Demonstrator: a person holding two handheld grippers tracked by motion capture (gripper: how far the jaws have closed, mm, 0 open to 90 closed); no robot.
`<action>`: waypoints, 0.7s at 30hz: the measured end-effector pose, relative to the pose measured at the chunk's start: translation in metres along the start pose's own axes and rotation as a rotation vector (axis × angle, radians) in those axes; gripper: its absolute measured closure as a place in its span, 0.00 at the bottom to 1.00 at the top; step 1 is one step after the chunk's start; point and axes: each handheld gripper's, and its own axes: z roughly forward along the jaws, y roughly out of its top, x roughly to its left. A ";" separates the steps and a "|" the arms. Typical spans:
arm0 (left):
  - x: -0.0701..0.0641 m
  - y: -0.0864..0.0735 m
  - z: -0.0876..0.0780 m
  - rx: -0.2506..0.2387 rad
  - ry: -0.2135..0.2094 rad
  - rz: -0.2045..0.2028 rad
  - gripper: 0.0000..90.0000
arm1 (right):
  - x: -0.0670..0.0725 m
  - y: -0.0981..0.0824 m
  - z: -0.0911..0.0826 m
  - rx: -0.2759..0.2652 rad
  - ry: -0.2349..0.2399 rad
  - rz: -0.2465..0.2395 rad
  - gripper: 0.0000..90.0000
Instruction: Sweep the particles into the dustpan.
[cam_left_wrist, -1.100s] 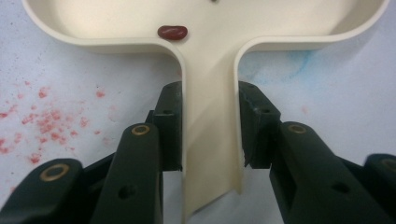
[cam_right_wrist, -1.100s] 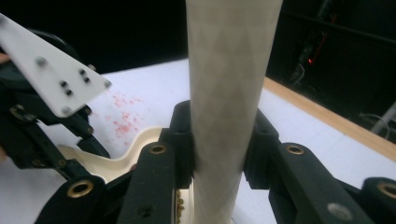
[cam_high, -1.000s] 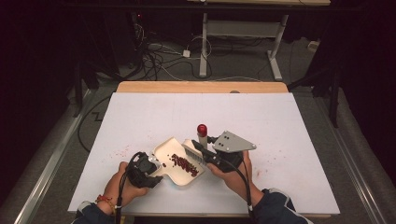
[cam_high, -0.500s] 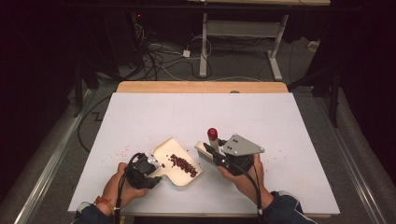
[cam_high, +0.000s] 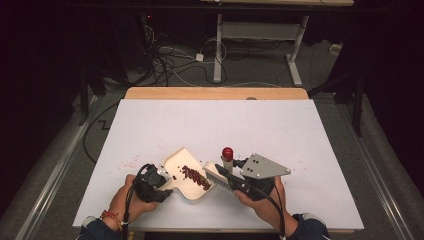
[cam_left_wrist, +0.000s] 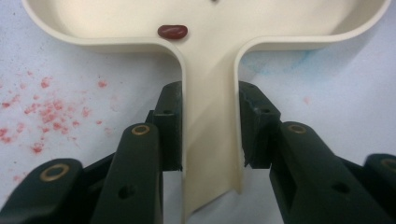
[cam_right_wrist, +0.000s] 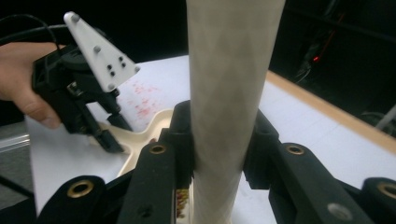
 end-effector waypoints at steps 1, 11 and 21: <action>0.000 0.000 0.000 0.000 0.001 0.000 0.71 | -0.001 0.001 -0.002 -0.010 -0.014 -0.004 0.78; 0.002 0.000 0.001 0.000 -0.012 -0.011 0.71 | -0.031 -0.002 0.029 -0.049 -0.078 -0.008 0.78; 0.006 -0.002 0.001 -0.011 -0.041 -0.037 0.71 | -0.033 -0.005 0.071 -0.023 -0.029 -0.016 0.78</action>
